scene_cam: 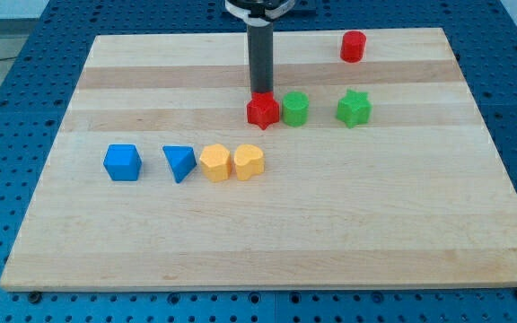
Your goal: Push the red circle above the yellow hexagon
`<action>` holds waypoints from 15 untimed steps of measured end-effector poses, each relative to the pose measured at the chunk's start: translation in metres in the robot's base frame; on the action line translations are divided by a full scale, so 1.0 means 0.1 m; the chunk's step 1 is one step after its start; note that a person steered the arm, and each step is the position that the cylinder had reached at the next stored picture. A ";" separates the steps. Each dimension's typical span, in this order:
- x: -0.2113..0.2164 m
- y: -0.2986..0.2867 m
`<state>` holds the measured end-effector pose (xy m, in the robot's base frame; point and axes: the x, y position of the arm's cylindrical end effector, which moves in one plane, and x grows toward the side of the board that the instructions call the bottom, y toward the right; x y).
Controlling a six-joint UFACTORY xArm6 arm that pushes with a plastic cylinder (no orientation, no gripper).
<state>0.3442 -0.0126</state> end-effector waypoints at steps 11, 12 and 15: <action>-0.44 0.32; -0.42 -0.09; -0.23 -0.59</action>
<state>0.3214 -0.0717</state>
